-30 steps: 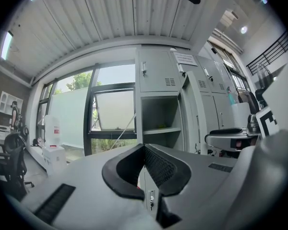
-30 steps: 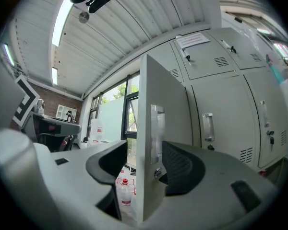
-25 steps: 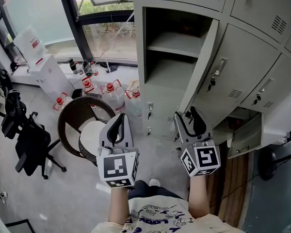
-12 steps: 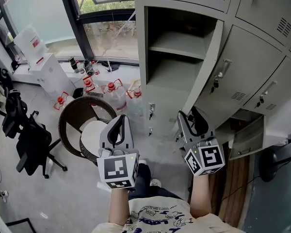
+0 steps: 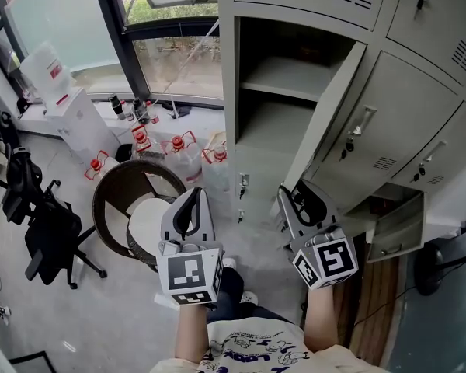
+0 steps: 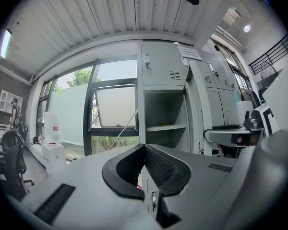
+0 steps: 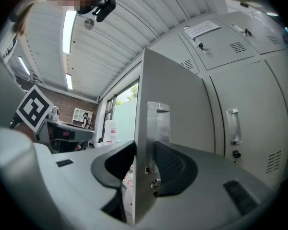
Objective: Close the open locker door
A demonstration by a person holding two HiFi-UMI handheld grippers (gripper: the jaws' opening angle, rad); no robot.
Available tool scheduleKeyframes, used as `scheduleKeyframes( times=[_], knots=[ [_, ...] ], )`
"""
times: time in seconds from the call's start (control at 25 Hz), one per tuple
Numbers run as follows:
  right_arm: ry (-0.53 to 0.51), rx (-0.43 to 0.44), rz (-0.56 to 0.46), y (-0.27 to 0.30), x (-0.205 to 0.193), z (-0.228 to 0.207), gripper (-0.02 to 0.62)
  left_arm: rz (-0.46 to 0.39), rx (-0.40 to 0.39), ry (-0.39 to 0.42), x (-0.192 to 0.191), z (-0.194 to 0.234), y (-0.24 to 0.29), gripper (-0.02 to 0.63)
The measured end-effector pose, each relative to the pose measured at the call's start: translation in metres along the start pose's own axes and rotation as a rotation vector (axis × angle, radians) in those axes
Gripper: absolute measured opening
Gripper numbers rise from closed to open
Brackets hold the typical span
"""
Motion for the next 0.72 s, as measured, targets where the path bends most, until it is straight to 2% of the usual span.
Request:
scheduleKeyframes(
  times=[0.72],
  knots=[
    [-0.016, 0.032, 0.026, 0.066, -0.003, 0.014, 0.114, 0.011, 0.055, -0.009, -0.009, 0.036, 0.029, 0.003]
  ],
)
Point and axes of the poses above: the fingertips, and each gripper's own axes: y forward along the fingers, z to its left, x out of its top, the point moved 7 cm from there along -y, backward along the fingers, and after that the axes turned 10 degrees about y, right-handed, at the moved point
